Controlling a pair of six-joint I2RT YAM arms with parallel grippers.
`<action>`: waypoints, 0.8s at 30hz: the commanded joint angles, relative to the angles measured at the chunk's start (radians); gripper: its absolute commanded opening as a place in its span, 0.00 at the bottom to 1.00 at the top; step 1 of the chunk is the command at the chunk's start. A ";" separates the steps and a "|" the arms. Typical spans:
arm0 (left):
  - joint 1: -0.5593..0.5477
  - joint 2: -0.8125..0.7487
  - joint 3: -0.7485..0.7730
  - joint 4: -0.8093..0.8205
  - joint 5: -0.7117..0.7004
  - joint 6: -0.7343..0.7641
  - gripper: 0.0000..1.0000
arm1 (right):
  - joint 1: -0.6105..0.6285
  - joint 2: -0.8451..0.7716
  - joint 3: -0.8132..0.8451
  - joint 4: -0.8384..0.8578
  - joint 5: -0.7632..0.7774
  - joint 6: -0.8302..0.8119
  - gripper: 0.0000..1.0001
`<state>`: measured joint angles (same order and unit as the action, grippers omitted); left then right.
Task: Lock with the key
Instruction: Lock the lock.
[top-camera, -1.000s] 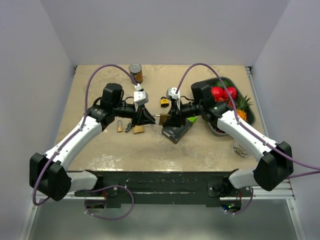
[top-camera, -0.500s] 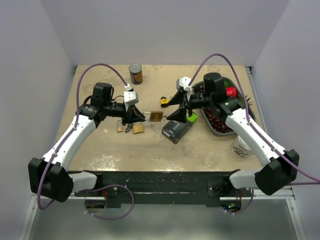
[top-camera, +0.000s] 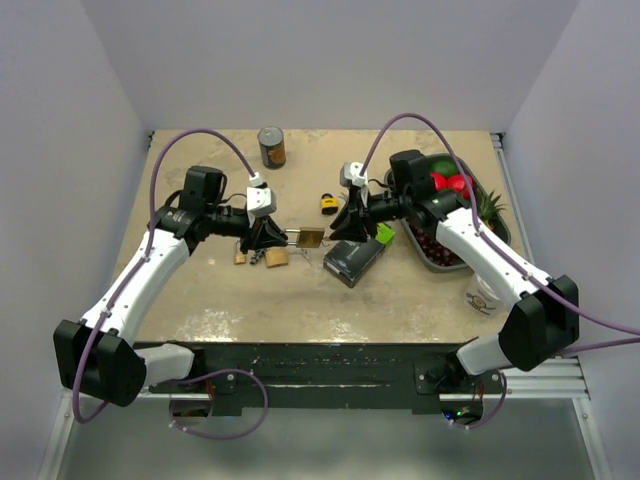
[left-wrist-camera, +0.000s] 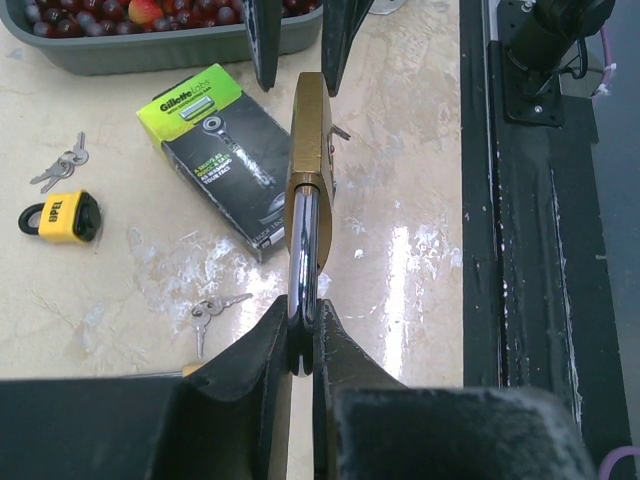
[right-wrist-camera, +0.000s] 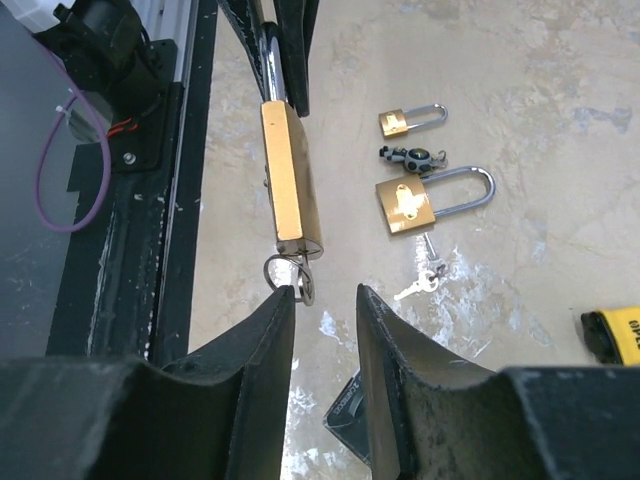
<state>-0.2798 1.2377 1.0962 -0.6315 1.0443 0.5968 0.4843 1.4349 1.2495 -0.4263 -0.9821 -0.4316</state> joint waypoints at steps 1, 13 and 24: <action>0.004 -0.044 0.073 0.072 0.097 0.009 0.00 | 0.011 0.004 0.041 0.021 -0.018 -0.018 0.34; 0.004 -0.043 0.070 0.108 0.103 -0.029 0.00 | 0.027 0.030 0.048 -0.006 -0.010 -0.079 0.25; 0.005 -0.043 0.070 0.116 0.073 -0.046 0.00 | 0.027 0.062 0.093 -0.111 -0.010 -0.164 0.00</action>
<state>-0.2798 1.2373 1.1034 -0.6086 1.0424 0.5602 0.5102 1.4952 1.2884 -0.4831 -0.9874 -0.5446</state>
